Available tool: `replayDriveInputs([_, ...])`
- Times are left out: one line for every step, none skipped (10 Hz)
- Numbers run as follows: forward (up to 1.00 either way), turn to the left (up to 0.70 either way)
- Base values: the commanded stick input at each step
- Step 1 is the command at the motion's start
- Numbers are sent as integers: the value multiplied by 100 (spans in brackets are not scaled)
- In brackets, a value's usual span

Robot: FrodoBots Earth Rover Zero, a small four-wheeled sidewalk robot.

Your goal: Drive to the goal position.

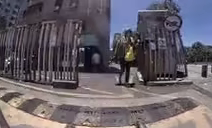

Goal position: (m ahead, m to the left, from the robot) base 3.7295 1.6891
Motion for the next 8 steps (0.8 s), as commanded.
replayDriveInputs([70,0])
replayDriveInputs([70,0])
replayDriveInputs([70,0])
replayDriveInputs([70,0])
replayDriveInputs([70,0])
replayDriveInputs([70,0])
replayDriveInputs([70,0])
replayDriveInputs([70,0])
